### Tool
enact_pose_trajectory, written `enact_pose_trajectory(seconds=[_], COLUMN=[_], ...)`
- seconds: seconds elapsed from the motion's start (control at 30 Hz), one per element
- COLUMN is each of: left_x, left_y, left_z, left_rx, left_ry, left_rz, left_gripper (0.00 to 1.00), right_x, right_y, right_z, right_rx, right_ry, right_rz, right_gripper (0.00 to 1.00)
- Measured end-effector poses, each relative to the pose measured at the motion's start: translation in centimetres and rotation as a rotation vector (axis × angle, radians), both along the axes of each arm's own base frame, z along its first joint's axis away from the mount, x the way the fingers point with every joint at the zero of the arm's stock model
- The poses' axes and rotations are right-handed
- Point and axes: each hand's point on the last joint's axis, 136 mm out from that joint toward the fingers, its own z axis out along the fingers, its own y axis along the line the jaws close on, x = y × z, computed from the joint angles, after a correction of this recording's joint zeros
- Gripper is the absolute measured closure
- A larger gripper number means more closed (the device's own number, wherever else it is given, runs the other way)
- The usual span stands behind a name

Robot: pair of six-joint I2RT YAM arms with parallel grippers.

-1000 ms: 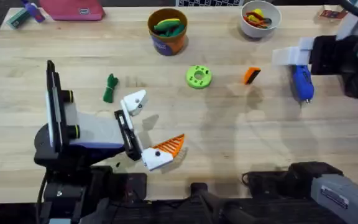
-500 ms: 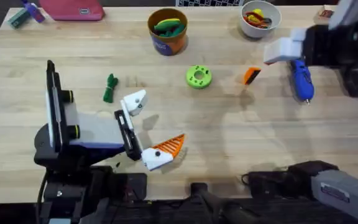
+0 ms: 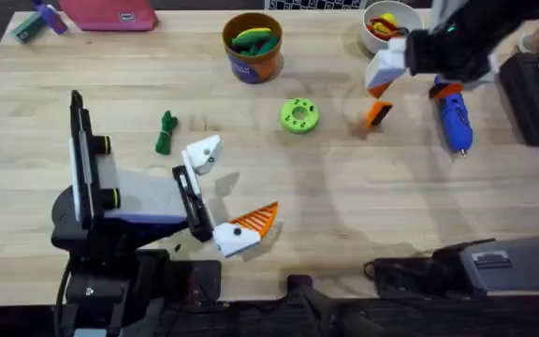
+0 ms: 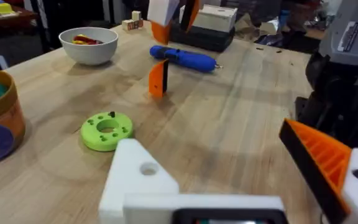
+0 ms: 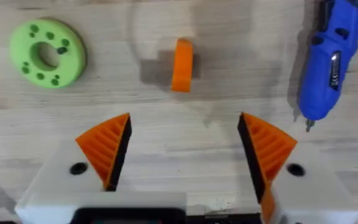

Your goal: Pick up the gripper from the table and insert it into the empty holder that is missing its gripper. Then pick up a screw, insert it into the mounting hole, and use the screwdriver to tighten it. Finally, clean up the table by picking up the vegetable and placing it into the bucket.

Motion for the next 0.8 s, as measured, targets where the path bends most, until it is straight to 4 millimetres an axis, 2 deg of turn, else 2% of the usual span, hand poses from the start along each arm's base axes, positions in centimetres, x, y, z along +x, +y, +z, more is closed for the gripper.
enact_pose_trajectory(seconds=[0.27,0.4,0.53,0.67,0.8], left_x=[0.0,0.0,0.0,0.0,0.0], left_y=[0.0,0.0,0.0,0.0,0.0], left_z=[0.0,0.0,0.0,0.0,0.0], left_rx=[0.0,0.0,0.0,0.0,0.0], left_ry=[0.0,-0.001,-0.001,0.0,0.0], left_rz=[0.0,0.0,0.0,0.0,0.0], left_gripper=[0.014,0.015,0.016,0.015,0.015], right_x=[0.9,1.5,2.4,2.4,2.4], right_y=[-0.8,-0.5,0.1,0.5,0.3], right_z=[-5.2,-6.9,-7.3,-7.3,-7.3], right_rx=[-0.02,-0.014,0.023,0.046,0.056], right_ry=[0.16,0.185,0.164,0.166,0.167], right_rz=[-0.067,-0.075,-0.076,-0.08,-0.089], right_gripper=[0.016,0.029,0.085,0.138,0.312])
